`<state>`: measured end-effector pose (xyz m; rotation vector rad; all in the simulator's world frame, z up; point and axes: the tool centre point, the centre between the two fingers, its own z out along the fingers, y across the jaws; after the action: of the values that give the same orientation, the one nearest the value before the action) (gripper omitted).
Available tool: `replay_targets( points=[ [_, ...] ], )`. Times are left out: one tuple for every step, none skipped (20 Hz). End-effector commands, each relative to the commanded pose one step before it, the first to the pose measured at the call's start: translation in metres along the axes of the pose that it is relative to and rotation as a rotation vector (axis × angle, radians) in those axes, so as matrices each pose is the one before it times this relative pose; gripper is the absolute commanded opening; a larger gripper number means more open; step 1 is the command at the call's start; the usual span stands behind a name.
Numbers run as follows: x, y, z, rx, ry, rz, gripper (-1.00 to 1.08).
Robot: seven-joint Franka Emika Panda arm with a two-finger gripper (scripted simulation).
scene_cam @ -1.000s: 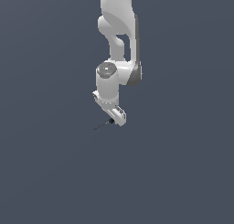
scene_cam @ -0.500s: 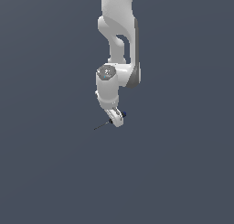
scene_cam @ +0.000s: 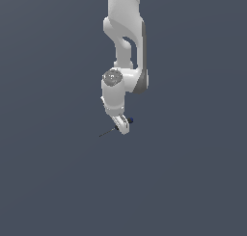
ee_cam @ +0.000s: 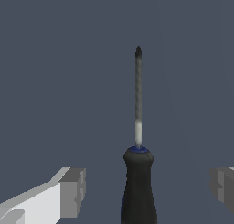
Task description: Pick up the object and move it to a goal position.
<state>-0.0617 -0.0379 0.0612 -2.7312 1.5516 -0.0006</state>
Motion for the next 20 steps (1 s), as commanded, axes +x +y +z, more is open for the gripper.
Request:
replay_targets(
  points=[
    [-0.00023, 0.00059, 0.00727, -0.00079, -0.00043, 0.00094, 1.0],
    [-0.00009, 0.00016, 0.00421, 0.0, 0.00001, 0.00049, 1.0],
    [-0.00012, 0.00016, 0.00482, 0.0, 0.00001, 0.00049, 1.0],
    [-0.00006, 0.0002, 0.0054, 0.0, 0.00002, 0.00069, 1.0],
    [-0.00003, 0.00017, 0.00532, 0.00001, 0.00003, 0.00069, 1.0],
    [-0.00003, 0.00007, 0.00462, 0.00002, 0.00002, 0.00049, 1.0],
    [0.00005, 0.00003, 0.00393, 0.00004, 0.00002, 0.00049, 1.0],
    [-0.0001, -0.00016, 0.00329, 0.0, 0.0, 0.0, 1.0],
    [0.00018, -0.00003, 0.00259, 0.0001, 0.00001, 0.00048, 1.0],
    [0.00001, -0.00018, 0.00202, 0.0, 0.0, 0.0, 1.0],
    [0.00003, -0.00015, 0.00142, 0.0, 0.0, 0.0, 1.0],
    [0.00003, -0.0001, 0.00084, 0.0, 0.0, 0.0, 1.0],
    [0.00001, -0.00004, 0.00028, 0.0, 0.0, 0.0, 1.0],
    [0.0, 0.0, 0.0, 0.0, 0.0, 0.0, -1.0],
    [0.0, 0.0, 0.0, 0.0, 0.0, 0.0, -1.0],
    [0.0, 0.0, 0.0, 0.0, 0.0, 0.0, -1.0],
    [0.0, 0.0, 0.0, 0.0, 0.0, 0.0, -1.0],
    [0.0, 0.0, 0.0, 0.0, 0.0, 0.0, -1.0],
    [0.0, 0.0, 0.0, 0.0, 0.0, 0.0, -1.0],
    [0.0, 0.0, 0.0, 0.0, 0.0, 0.0, -1.0]
  ],
)
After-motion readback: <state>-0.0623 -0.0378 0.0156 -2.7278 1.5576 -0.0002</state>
